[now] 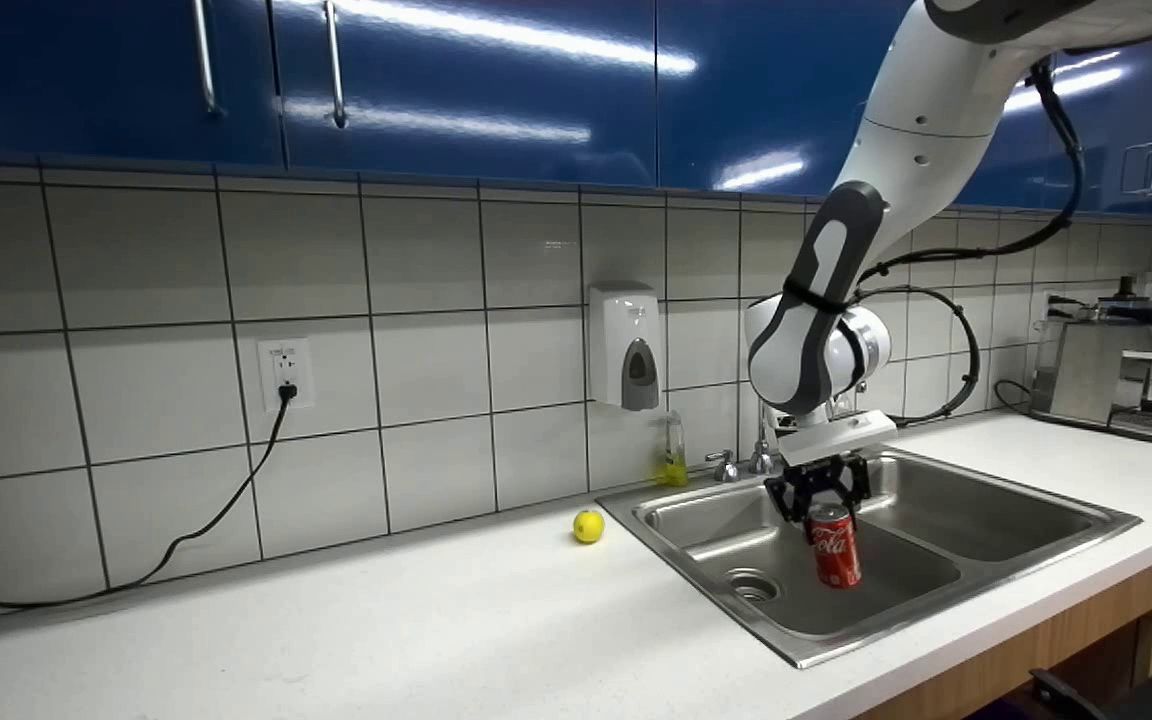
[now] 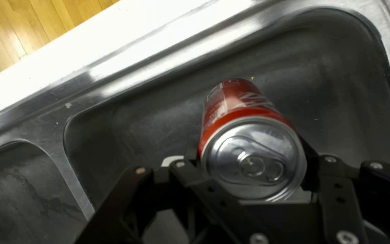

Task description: Put the red can in the sink.

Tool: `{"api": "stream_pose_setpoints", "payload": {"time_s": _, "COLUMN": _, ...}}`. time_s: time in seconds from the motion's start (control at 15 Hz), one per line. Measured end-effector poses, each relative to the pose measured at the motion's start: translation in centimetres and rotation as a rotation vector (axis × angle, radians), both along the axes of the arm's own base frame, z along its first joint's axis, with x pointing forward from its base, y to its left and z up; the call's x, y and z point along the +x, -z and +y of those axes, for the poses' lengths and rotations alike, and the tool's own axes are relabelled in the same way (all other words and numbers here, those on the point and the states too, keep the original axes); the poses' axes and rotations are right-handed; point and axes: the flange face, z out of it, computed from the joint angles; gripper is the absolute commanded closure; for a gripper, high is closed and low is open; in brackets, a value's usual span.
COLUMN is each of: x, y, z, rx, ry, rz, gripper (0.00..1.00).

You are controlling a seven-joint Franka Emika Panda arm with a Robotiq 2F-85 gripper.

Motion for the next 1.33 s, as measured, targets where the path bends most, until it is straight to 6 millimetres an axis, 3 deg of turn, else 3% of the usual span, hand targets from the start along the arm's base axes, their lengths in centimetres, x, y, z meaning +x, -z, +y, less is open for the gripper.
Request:
{"api": "stream_pose_setpoints", "payload": {"time_s": 0.67, "x": 2.5, "y": 2.0, "z": -0.4, "rx": 0.015, "ry": 0.032, "rz": -0.044, "gripper": 0.61}}
{"api": "stream_pose_setpoints", "payload": {"time_s": 1.33, "x": 5.5, "y": 6.9, "z": -3.6, "rx": 0.029, "ry": 0.106, "rz": -0.050, "gripper": 0.61}}
